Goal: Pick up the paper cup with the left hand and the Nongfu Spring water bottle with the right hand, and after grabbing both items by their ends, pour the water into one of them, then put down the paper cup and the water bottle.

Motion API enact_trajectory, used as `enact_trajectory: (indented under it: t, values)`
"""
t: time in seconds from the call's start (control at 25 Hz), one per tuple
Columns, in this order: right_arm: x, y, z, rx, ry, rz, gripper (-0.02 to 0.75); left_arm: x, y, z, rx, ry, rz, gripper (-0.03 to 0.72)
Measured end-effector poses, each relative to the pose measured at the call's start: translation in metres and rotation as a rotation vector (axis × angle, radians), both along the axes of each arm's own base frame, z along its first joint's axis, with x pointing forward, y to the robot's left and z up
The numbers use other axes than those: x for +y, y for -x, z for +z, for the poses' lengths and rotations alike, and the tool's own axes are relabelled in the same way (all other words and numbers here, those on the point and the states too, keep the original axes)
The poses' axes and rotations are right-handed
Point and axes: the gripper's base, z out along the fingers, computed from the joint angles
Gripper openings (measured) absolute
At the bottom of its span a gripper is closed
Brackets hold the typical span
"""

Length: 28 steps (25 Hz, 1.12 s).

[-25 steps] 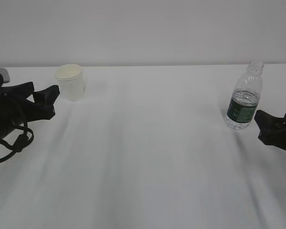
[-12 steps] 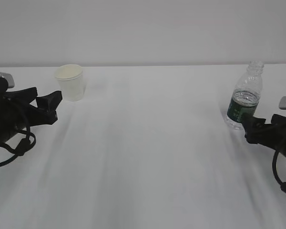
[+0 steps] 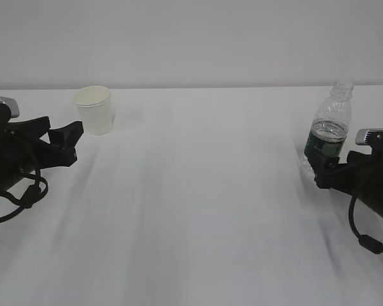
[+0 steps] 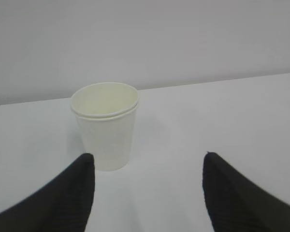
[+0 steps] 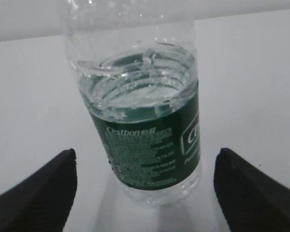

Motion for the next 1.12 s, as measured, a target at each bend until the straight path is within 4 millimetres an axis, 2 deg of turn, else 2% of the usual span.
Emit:
enact_trajectory:
  t: [0.52, 0.76, 1.12]
  values:
    - [0.0, -0.026, 0.008, -0.079, -0.005, 0.003, 0.671, 0.0, 0.0, 0.0, -0.002, 0.001, 0.0, 0.504]
    - [0.0, -0.035, -0.005, -0.062, -0.023, -0.002, 0.671, 0.0, 0.0, 0.0, -0.002, 0.001, 0.0, 0.504]
    - [0.0, -0.047, -0.012, -0.072, -0.034, -0.001, 0.666, 0.0, 0.0, 0.0, -0.002, 0.0, -0.002, 0.504]
